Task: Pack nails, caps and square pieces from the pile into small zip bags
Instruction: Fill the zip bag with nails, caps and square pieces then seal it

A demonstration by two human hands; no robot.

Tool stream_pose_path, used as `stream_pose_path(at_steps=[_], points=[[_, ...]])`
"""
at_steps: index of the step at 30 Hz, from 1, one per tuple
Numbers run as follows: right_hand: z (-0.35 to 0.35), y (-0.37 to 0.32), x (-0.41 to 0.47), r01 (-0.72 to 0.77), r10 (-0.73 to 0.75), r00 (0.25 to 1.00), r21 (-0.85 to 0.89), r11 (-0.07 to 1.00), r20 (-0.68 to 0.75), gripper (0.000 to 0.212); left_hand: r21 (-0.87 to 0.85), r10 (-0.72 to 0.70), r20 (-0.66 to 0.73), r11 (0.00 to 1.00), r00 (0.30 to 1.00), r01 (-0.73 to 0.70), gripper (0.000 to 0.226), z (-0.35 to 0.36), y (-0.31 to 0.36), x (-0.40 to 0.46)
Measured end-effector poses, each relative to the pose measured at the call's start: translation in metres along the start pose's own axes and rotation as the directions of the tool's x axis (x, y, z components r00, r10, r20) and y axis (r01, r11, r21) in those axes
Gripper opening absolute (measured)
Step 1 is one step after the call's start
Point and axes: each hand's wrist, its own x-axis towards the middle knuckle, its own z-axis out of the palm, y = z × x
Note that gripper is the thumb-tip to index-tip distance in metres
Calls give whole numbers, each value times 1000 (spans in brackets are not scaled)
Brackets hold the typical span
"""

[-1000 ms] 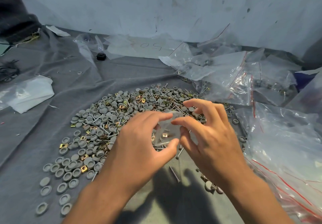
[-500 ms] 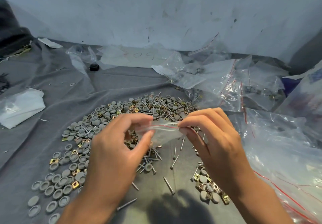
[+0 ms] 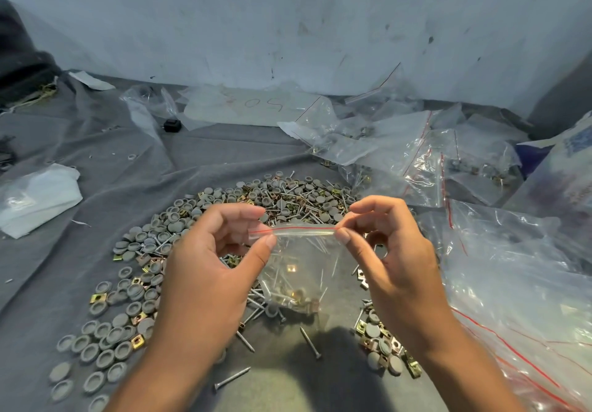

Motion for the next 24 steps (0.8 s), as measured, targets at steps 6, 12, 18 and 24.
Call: stream_pose_path(at_steps=[6,12,18,24], points=[[3,1,-3,-17,17,1000,4,1000,-14,23,-69,14,7,998,1000,-14,24,1,-3,0],[11,-2,-4,-70,66,997,122,990,34,44,-112,9,29,994,1000,-6,26,0,-3,3],[14,-4,-6,-90,81,995,171,981,55,31,-94,8,112,996,994,2,30,6,2,0],[20,-7,-11,-84,71,994,170,982,80,21,-36,14,115,999,993,-10,30,6,3,-3]])
